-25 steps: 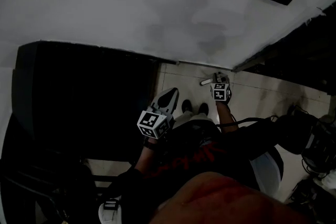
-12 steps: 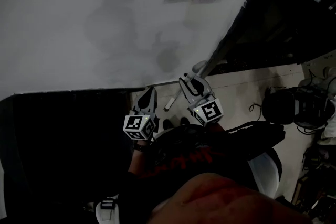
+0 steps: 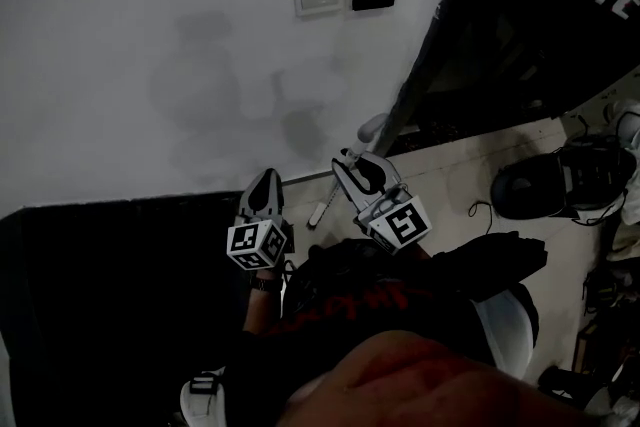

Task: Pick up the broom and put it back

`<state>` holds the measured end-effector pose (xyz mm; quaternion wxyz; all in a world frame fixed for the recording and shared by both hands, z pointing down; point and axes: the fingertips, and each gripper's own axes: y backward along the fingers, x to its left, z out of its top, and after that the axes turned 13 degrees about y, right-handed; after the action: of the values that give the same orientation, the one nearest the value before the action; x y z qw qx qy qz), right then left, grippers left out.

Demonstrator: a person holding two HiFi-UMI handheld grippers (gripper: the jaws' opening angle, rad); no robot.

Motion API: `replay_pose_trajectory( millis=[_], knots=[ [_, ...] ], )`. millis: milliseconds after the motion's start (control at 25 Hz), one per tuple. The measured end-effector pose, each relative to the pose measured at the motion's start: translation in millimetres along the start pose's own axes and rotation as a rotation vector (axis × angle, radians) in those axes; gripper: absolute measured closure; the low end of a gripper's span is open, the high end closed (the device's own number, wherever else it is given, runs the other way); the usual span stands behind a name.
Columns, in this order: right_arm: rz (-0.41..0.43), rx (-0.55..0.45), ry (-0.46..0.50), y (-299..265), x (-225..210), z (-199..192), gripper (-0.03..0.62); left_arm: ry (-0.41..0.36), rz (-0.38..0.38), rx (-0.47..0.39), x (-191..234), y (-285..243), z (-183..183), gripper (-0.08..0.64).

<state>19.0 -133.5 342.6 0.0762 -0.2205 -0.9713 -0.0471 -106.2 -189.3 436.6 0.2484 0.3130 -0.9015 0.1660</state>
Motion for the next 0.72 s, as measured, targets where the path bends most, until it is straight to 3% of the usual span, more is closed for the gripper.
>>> replay_pose_trajectory(
  millis=[440, 600, 720],
  knots=[
    [-0.077, 0.142, 0.047, 16, -21, -43, 0.508, 0.013, -0.017, 0.032, -1, -1, -14, 0.555],
    [-0.067, 0.273, 0.057, 24, -26, -96, 0.508, -0.009, -0.011, 0.044, -7, -6, -13, 0.555],
    [-0.083, 0.411, -0.009, 31, -19, -156, 0.508, -0.027, 0.026, 0.076, -1, 5, -15, 0.555]
  ],
)
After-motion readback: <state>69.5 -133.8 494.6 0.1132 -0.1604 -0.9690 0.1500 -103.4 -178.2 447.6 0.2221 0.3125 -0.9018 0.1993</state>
